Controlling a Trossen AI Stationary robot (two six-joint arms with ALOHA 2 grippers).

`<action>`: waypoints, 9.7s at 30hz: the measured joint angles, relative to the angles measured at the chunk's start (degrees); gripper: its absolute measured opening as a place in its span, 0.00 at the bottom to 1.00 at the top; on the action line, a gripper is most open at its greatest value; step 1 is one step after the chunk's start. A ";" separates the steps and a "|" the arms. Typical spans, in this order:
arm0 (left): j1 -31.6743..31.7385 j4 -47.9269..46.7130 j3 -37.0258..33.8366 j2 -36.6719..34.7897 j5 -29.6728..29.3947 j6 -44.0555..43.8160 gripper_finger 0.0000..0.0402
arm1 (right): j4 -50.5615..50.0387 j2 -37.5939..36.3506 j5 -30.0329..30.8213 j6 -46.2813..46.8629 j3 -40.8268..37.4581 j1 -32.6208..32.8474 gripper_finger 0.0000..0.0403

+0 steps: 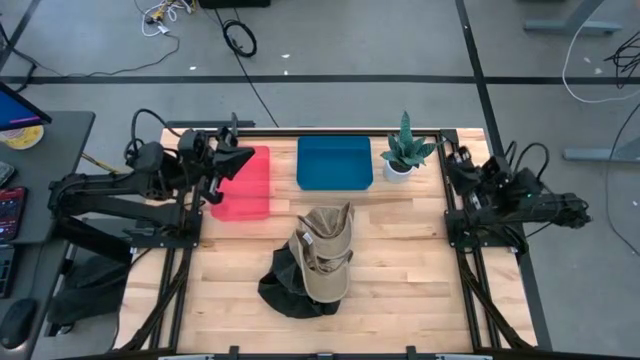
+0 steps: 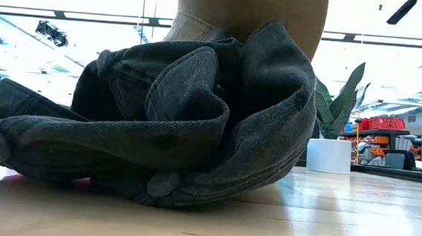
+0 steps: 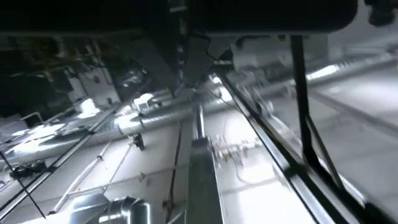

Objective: Pick & Place hat
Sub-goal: Put the top brown cap into the blue bin

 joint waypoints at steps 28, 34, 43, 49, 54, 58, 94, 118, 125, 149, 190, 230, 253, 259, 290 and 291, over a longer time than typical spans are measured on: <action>2.18 -33.01 15.18 1.81 -0.95 1.18 0.05 | -33.56 35.84 -10.84 8.44 39.40 -6.97 0.08; 1.24 -37.73 20.40 3.16 -1.36 3.48 0.07 | -44.34 37.34 -22.66 3.01 42.02 -8.04 0.13; 1.20 -37.03 23.23 2.62 -0.72 5.89 0.07 | -51.48 37.14 -24.20 -0.34 42.09 -8.04 0.29; 1.22 -37.02 23.23 2.73 0.59 -0.03 0.07 | -51.34 36.80 -24.18 0.50 42.09 -8.04 0.30; 1.22 -37.00 23.21 2.73 2.75 -4.59 0.07 | -51.54 36.79 -26.02 4.10 42.09 -8.00 0.29; 1.22 -37.05 23.21 2.73 2.75 -4.91 0.07 | -52.28 37.07 -27.64 6.92 42.09 -8.00 0.30; -2.02 -64.14 23.17 9.82 0.79 -11.74 0.60 | -60.12 50.79 -12.95 58.79 32.23 -2.78 0.79; -2.04 -64.72 23.12 9.86 0.59 -10.43 0.57 | -24.25 68.55 -9.09 79.68 17.72 3.67 0.79; -2.04 -64.72 23.12 9.86 0.28 -10.41 0.56 | -20.61 72.14 -8.64 80.05 17.72 3.67 0.59; -2.04 -64.65 23.12 9.86 -0.90 -10.55 0.56 | -17.56 58.53 -6.88 68.31 17.79 4.02 0.01; 0.87 -40.59 23.17 10.25 -9.10 -17.67 0.61 | -49.13 52.66 19.72 -6.42 45.94 6.40 0.01; 9.13 -37.46 23.15 19.14 6.75 -11.83 0.51 | -41.66 55.02 15.63 -8.79 45.90 5.20 0.01; 9.30 -41.50 23.15 19.15 8.98 -7.65 0.05 | -41.32 55.02 11.21 2.67 45.90 4.65 0.26; 9.45 -42.43 23.15 17.12 8.51 -2.84 0.05 | -41.85 54.07 6.50 9.46 45.90 3.15 0.52; 12.28 -81.48 23.19 9.99 -18.05 25.39 0.05 | -42.49 58.08 5.77 21.16 45.92 2.38 0.58; 12.61 -81.75 23.19 10.26 -18.22 26.57 0.05 | -42.54 58.53 5.77 21.61 45.92 2.38 0.58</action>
